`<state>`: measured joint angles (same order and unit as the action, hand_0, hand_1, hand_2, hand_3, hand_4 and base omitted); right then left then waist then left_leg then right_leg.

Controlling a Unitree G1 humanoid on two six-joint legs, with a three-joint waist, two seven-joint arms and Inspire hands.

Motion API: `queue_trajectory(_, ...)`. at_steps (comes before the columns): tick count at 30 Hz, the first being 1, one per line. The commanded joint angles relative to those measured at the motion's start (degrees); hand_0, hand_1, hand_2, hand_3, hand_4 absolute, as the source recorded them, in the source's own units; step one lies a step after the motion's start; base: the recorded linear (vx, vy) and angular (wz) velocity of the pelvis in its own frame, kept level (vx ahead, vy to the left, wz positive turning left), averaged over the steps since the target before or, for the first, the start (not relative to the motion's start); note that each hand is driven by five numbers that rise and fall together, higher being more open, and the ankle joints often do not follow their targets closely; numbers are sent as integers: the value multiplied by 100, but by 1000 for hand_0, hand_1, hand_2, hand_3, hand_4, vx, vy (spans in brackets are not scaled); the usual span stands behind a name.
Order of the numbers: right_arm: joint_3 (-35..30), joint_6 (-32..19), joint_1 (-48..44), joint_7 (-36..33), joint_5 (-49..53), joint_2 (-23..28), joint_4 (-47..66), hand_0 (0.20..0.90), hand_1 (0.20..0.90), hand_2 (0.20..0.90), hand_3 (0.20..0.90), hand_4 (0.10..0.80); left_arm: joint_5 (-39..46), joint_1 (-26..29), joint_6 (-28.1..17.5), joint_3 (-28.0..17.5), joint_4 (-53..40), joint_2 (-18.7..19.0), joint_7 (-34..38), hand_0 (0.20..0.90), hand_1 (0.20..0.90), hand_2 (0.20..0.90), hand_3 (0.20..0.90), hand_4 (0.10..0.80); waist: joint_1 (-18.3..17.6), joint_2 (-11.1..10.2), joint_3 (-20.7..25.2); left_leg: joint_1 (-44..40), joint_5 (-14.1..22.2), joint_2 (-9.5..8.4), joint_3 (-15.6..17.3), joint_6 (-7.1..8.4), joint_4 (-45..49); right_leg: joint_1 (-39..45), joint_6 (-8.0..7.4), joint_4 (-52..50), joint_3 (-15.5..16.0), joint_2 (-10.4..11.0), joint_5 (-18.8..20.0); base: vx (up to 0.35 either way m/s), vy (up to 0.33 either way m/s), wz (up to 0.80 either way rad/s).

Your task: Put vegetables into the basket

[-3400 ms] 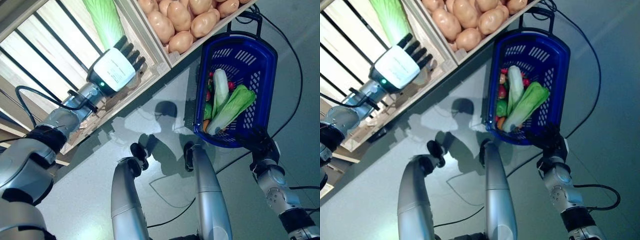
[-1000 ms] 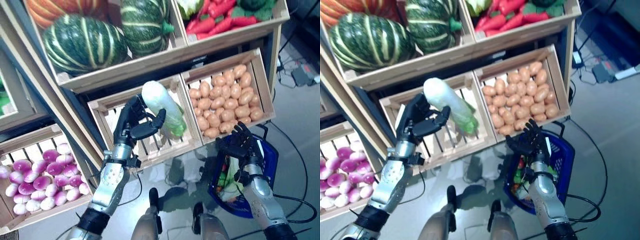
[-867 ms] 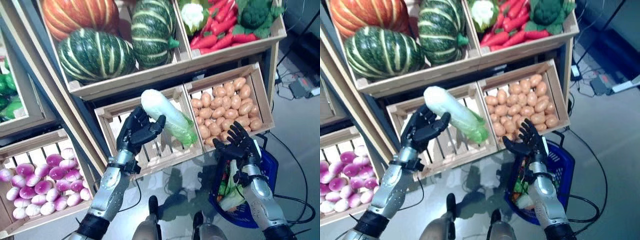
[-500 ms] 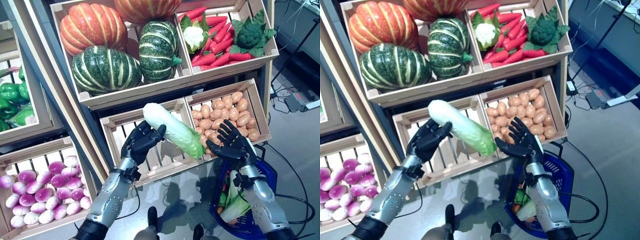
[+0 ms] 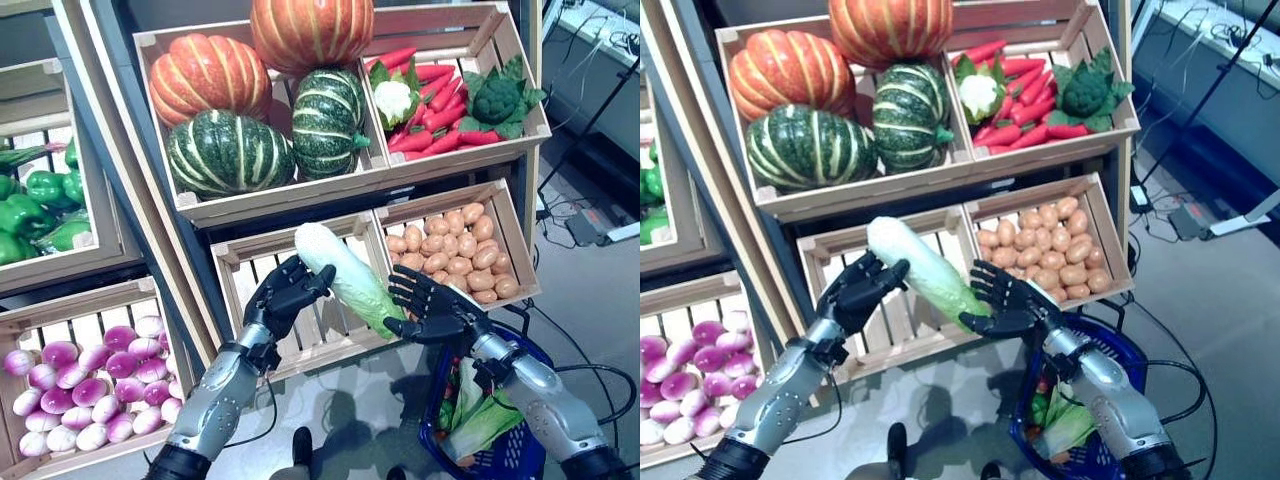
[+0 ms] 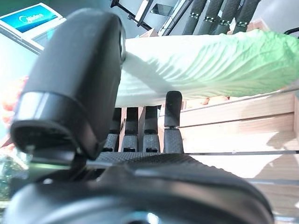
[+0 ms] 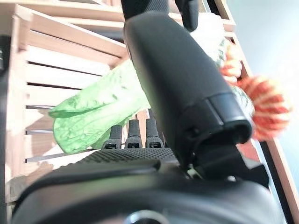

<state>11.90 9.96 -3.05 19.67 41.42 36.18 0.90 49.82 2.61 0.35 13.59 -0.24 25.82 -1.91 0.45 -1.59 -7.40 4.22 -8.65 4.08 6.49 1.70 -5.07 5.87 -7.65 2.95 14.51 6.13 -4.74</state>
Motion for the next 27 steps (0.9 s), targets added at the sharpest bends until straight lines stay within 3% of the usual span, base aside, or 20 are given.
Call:
queue_trajectory(1, 347, -122, -622, 1008, 600, 171, 554, 900, 900, 900, 900, 800, 134, 605, -465, -75, -306, 75, -331, 300, 300, 300, 300, 400, 108, -183, 611, -505, 809, 150, 186, 184, 7, -308, -139, 205, 2, 495, 799, 33, 9, 2)
queue_trajectory(5, 493, -85, -784, 1253, 557, 320, 587, 900, 900, 900, 900, 800, 207, 604, -462, -32, -243, 121, -390, 300, 300, 300, 300, 400, 117, -192, 661, -544, 800, 166, 191, 192, 7, -280, -149, 205, -18, 494, 801, 32, 8, 3)
queue_trajectory(10, 531, -287, -893, 800, 203, 375, 556, 900, 900, 900, 900, 800, 188, 611, -386, -22, -211, 109, -333, 300, 300, 300, 300, 400, 123, -199, 695, -565, 796, 171, 166, 206, 7, -264, -164, 205, -37, 501, 806, 6, 1, 0)
queue_trajectory(14, 514, -224, -914, -1, 594, 75, 515, 900, 900, 900, 900, 800, 93, 638, -425, 10, -120, 55, -302, 300, 300, 300, 300, 400, 104, -190, 701, -587, 808, 171, 159, 201, 7, -249, -170, 205, -70, 504, 797, 0, 0, 0)
queue_trajectory(19, 495, -714, -818, -1901, -513, -666, 474, 900, 900, 900, 900, 800, -3, 633, -439, 59, -120, -121, -38, 300, 300, 300, 300, 400, 62, -119, 711, -614, 824, 170, 151, 194, 7, -257, -181, 205, -151, 518, 803, 0, 0, 0)
queue_trajectory(22, 468, -518, -777, -3079, -1264, -967, 593, 900, 900, 900, 900, 800, -33, 609, -414, 66, -203, -203, 187, 300, 300, 300, 300, 400, 26, -77, 697, -625, 840, 166, 167, 186, 7, -281, -185, 205, -218, 524, 807, 0, 0, 0)
queue_trajectory(27, 553, -273, -763, -3972, -1670, -1160, 693, 900, 900, 900, 900, 800, -15, 599, -328, 77, -372, -233, 415, 300, 300, 300, 300, 400, 19, -29, 663, -628, 844, 159, 188, 166, 7, -290, -178, 205, -254, 540, 812, -1, 8, -1)
